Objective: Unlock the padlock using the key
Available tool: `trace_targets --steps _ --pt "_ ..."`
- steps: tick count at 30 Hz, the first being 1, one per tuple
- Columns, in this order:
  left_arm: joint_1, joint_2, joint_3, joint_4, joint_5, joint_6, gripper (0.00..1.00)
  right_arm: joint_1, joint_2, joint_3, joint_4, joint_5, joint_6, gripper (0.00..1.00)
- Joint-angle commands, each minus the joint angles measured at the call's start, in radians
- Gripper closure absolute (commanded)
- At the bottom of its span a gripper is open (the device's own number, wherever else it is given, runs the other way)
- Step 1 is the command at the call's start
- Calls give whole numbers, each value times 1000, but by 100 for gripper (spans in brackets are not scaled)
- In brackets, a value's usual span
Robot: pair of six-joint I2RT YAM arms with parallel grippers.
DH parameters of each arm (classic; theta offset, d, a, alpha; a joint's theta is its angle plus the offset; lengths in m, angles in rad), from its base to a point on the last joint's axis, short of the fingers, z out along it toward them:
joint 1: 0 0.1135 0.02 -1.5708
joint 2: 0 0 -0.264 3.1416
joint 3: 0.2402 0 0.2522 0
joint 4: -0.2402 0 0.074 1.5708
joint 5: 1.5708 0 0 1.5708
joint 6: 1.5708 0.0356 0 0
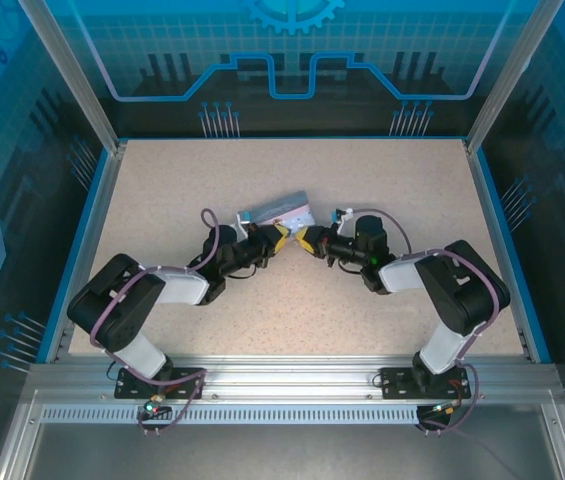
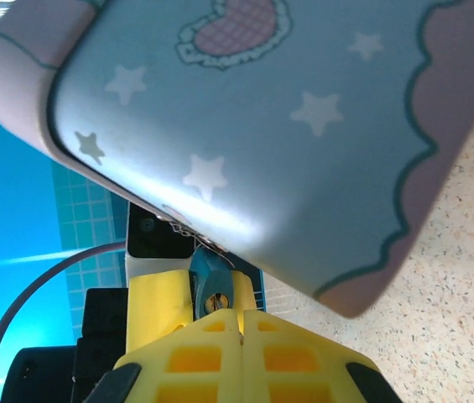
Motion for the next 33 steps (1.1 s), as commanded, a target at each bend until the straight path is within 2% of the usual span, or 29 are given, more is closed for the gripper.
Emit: trace_targets --steps 1,23,33 --pt "-38 18 8 269 239 -39 100 51 1 -17 -55 -29 -29 100" --pt "55 20 -10 300 345 -56 100 42 -12 -34 -100 -25 -82 100" --pt "60 4 -13 257 330 -39 100 48 -157 -34 -314 -4 -265 100"
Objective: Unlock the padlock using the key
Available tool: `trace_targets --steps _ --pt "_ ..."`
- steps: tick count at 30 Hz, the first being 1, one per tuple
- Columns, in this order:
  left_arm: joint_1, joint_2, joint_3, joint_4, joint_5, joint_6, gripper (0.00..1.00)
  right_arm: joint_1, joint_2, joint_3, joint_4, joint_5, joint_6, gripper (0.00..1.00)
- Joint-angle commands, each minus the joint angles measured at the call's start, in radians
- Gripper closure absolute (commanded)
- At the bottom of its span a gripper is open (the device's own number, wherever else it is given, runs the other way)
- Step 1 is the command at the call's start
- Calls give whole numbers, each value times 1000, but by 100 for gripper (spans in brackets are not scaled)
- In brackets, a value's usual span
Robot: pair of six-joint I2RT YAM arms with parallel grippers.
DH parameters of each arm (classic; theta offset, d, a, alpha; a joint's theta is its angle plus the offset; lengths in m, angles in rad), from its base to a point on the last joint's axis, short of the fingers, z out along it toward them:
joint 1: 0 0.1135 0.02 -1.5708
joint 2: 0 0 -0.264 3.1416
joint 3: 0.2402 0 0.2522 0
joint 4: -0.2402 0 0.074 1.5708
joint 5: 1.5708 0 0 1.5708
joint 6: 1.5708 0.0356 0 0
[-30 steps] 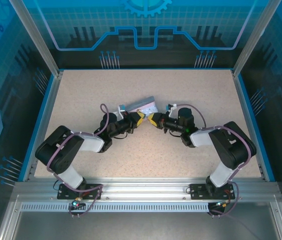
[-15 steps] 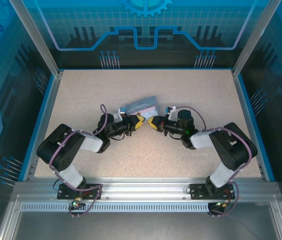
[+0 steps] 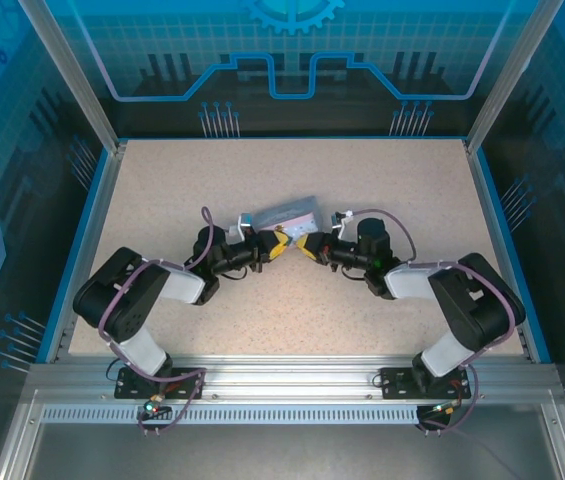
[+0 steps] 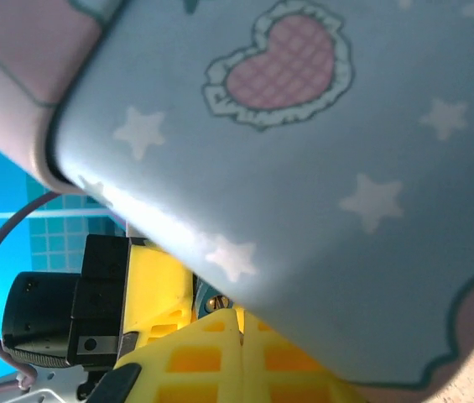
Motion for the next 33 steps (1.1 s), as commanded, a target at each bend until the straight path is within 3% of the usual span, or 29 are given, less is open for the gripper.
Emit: trace_targets --steps 1,14,25,33 --pt "-13 -31 19 160 65 -14 100 32 -48 4 -176 16 -104 100" --pt "-9 -44 12 146 48 -7 100 -4 -13 -41 -105 72 16 100" --pt "-13 -68 -4 134 -1 -6 100 37 -5 -35 -57 123 101 100" --pt "-12 -81 -8 90 -29 18 100 52 -103 -60 -102 117 85 100"
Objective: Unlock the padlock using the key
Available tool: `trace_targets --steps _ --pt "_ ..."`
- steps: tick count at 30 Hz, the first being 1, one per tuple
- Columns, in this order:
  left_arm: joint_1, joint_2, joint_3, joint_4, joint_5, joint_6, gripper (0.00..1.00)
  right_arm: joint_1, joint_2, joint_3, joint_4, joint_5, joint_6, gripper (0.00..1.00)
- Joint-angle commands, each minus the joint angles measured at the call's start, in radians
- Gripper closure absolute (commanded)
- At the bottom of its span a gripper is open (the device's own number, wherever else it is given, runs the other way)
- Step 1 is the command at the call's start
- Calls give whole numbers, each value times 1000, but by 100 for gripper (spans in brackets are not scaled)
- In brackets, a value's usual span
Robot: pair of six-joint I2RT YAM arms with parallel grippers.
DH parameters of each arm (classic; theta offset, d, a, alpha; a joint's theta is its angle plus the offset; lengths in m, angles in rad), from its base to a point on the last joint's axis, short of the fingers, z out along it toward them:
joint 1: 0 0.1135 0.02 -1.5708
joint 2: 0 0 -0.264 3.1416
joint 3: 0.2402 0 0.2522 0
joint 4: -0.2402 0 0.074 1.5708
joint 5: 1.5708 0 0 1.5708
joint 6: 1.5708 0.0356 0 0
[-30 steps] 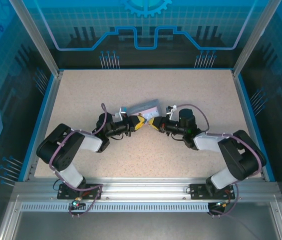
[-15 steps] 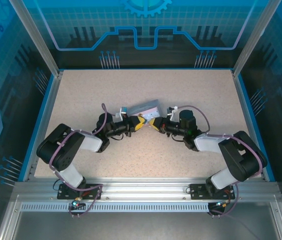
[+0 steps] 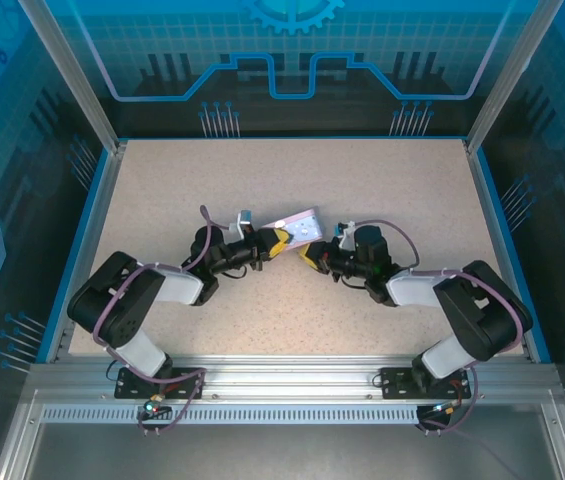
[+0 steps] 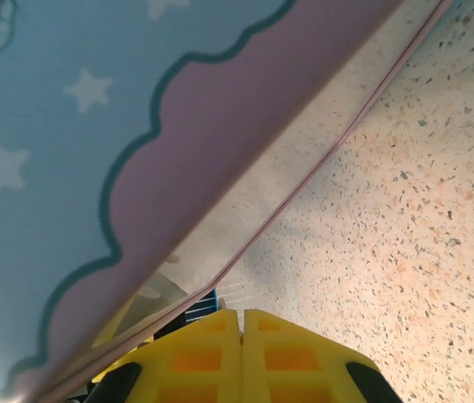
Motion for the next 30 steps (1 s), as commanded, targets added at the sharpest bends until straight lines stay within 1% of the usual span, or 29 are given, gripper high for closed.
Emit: trace_targets --steps 1,5,9,13,21,30 --pt "-8 -38 -3 83 -18 18 100 17 -90 -16 -49 17 -4 100" --pt "-8 -31 -2 80 -26 17 100 25 -193 -13 -142 56 -29 100" --pt "-8 -28 -6 80 -33 17 100 28 -235 15 -195 89 -41 100" --pt "-8 -26 -9 83 -36 14 100 30 -224 28 -195 115 -35 100" --pt "-8 -36 -14 77 -41 16 100 41 -172 47 -131 128 -8 100" --pt "-8 -41 -17 77 -47 14 100 57 -157 74 -134 148 -7 100"
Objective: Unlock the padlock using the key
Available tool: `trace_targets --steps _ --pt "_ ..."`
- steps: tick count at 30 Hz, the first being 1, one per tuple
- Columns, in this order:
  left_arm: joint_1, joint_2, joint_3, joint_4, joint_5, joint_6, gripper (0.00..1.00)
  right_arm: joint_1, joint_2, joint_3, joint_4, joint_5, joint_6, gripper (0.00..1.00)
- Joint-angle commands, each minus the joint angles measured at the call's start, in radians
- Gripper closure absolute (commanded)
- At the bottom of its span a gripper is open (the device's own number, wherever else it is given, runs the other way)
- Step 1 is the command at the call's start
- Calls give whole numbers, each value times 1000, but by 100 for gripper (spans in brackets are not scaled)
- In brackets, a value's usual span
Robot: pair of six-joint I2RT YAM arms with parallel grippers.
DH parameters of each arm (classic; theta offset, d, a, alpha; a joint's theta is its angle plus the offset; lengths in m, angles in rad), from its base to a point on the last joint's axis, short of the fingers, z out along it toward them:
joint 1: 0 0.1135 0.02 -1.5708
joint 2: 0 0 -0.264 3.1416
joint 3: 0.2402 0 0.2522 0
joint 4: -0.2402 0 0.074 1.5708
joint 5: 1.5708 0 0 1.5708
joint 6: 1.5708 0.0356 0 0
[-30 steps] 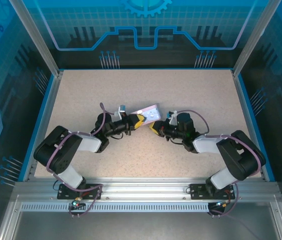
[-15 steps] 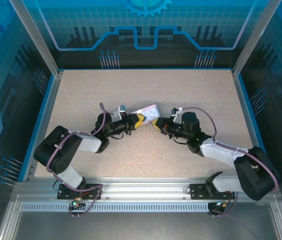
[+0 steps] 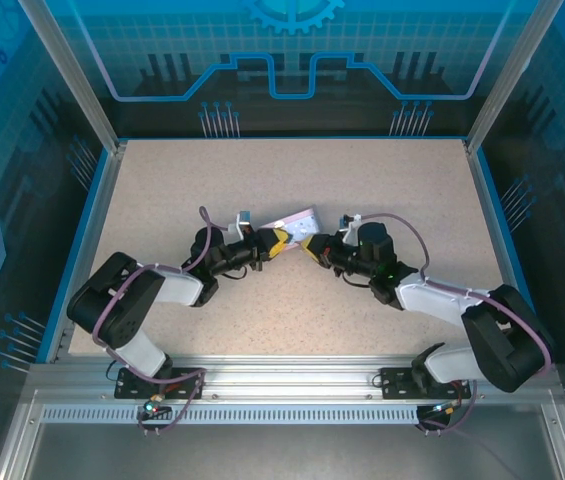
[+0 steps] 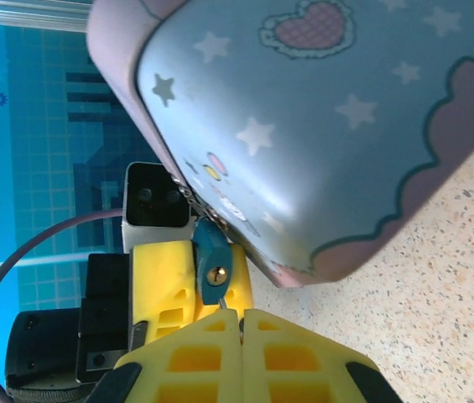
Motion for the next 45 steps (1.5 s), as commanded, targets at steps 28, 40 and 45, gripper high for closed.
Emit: trace_targets --steps 28,40,45 --pt "-4 -54 -10 64 -18 9 100 33 85 53 87 63 39 100" --pt "-12 -51 -8 65 -30 12 100 59 90 71 89 68 42 100" --pt "-13 -51 -6 65 -38 14 100 66 89 67 87 71 40 100"
